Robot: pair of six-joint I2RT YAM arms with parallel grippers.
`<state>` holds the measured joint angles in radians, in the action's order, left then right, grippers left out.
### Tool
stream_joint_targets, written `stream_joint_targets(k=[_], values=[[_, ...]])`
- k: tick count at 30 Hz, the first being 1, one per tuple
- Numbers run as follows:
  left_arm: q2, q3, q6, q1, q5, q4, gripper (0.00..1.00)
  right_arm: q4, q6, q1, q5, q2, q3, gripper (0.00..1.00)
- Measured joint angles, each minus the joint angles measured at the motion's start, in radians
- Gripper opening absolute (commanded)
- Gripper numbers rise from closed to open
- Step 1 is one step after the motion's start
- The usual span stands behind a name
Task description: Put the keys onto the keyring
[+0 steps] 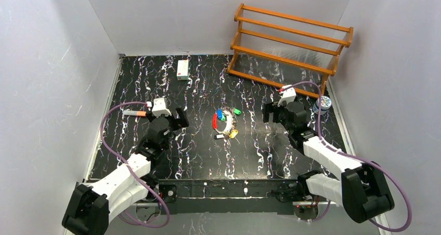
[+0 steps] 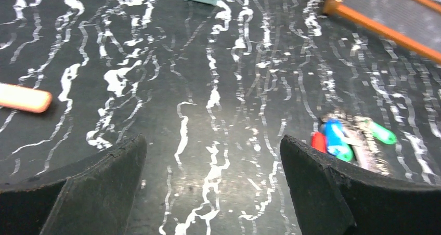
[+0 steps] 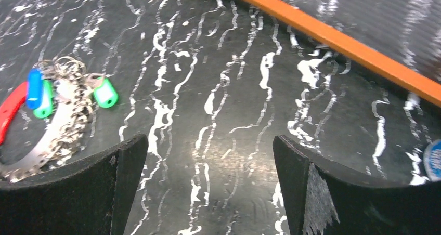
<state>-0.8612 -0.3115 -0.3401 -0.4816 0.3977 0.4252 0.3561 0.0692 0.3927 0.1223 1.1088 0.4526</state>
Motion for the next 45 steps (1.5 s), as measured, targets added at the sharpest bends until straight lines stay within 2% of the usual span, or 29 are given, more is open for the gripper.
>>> stream_joint_targets(k=[10, 15, 20, 27, 31, 34, 38, 45], values=[[-0.154, 0.037, 0.098, 0.001, 0.251, 0.086, 0.98, 0.169, -0.074, -0.003, 0.214, -0.024, -0.144, 0.99], [-0.273, 0.028, 0.189, 0.002, 0.338, 0.121, 0.98, 0.288, -0.091, -0.035, 0.256, 0.052, -0.197, 0.99], [-0.432, 0.053, 0.322, 0.014, 0.361, 0.336, 0.98, 0.406, -0.064, -0.112, 0.260, 0.163, -0.214, 0.99], [-0.651, 0.118, 0.462, 0.066, 0.292, 0.649, 0.98, 0.545, -0.038, -0.204, 0.235, 0.249, -0.240, 0.99], [-0.741, 0.129, 0.488, 0.116, 0.244, 0.822, 0.98, 0.619, -0.039, -0.229, 0.208, 0.287, -0.240, 0.99], [-0.769, 0.132, 0.477, 0.165, 0.196, 0.862, 0.98, 0.684, -0.040, -0.255, 0.177, 0.330, -0.240, 0.99], [-0.793, 0.130, 0.444, 0.266, 0.049, 0.912, 0.98, 0.789, -0.042, -0.291, 0.127, 0.431, -0.242, 0.99], [-0.815, 0.081, 0.391, 0.336, -0.080, 0.856, 0.98, 0.798, -0.034, -0.331, 0.058, 0.489, -0.230, 0.99]])
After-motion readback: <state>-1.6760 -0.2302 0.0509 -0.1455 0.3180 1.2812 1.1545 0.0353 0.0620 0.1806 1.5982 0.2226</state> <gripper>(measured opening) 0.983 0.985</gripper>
